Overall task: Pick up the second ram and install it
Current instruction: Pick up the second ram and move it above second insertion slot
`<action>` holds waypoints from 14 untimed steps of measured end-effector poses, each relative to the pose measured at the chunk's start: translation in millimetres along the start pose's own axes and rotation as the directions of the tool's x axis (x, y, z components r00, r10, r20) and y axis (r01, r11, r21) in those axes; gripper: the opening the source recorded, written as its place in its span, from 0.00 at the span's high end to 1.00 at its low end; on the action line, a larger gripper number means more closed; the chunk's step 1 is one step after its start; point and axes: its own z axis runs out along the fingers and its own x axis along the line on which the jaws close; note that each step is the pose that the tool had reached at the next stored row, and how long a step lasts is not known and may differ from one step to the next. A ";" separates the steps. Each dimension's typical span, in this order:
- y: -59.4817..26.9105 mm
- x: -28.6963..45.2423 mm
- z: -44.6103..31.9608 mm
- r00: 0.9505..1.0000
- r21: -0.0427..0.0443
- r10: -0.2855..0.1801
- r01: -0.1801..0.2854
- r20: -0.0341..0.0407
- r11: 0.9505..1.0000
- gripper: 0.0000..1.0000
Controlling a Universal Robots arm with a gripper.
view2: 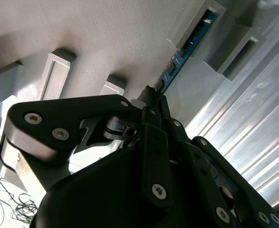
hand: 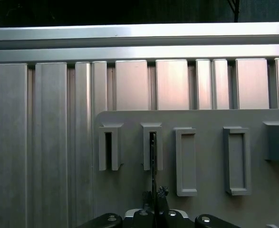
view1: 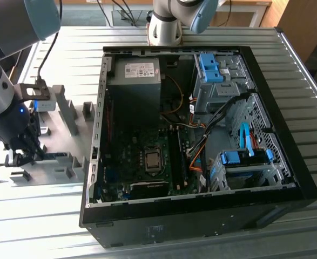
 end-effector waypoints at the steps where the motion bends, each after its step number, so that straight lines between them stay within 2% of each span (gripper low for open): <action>1: 0.0 0.0 -0.2 1.000 0.000 0.000 0.000 0.000 1.000 0.86; 14: 0.0 -0.1 -3.9 1.000 0.000 0.000 0.000 0.000 1.000 0.86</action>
